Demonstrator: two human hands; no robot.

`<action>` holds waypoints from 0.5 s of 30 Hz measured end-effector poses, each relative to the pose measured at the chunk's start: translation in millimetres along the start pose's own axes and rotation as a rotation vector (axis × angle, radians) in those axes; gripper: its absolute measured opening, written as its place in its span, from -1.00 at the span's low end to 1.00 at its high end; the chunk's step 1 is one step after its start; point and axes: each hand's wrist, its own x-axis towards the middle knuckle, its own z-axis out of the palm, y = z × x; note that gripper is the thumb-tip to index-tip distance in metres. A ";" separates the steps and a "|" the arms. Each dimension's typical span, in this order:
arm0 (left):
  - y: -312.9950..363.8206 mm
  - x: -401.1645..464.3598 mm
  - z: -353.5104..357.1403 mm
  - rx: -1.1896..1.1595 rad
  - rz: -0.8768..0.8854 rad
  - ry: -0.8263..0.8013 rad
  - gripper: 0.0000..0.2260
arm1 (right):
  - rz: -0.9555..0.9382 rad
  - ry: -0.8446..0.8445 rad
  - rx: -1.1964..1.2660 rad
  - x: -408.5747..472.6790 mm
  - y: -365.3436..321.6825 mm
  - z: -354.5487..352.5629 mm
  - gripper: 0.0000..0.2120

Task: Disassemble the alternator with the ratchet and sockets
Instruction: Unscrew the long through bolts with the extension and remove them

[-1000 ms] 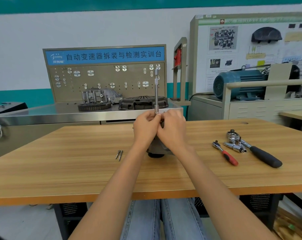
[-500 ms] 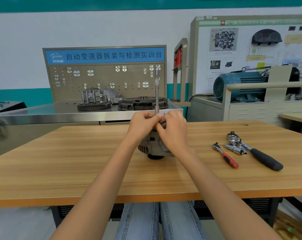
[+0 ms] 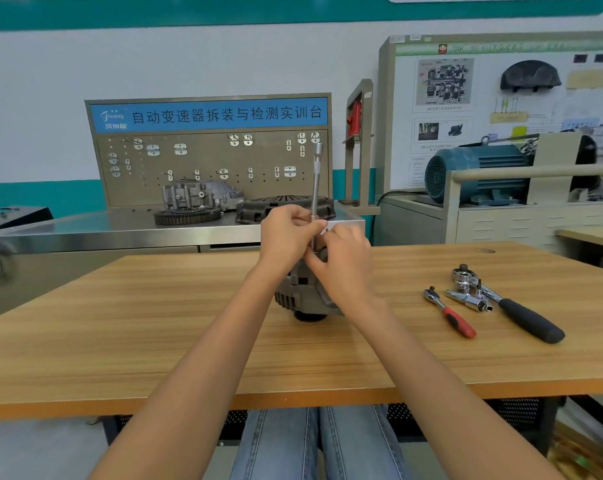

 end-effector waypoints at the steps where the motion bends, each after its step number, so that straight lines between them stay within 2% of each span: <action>1: -0.4 0.6 0.2 0.019 0.006 0.007 -0.87 | 0.000 -0.004 0.009 0.2 0.4 -0.5 -0.78; 4: 1.7 1.9 -2.0 0.028 -0.013 -0.037 -0.88 | -0.003 -0.004 0.025 -0.5 1.3 -2.4 -0.79; 6: 5.2 1.8 -5.7 -0.050 -0.035 -0.111 -0.95 | -0.005 -0.004 0.019 -0.4 1.5 -2.4 -0.79; 8: 8.7 2.3 -9.4 -0.098 -0.042 -0.155 -0.92 | -0.003 -0.010 0.005 0.1 1.3 -1.5 -0.79; 15: 11.0 3.9 -12.3 -0.100 -0.058 -0.075 -0.90 | -0.002 -0.007 -0.005 -1.4 1.5 1.2 -0.75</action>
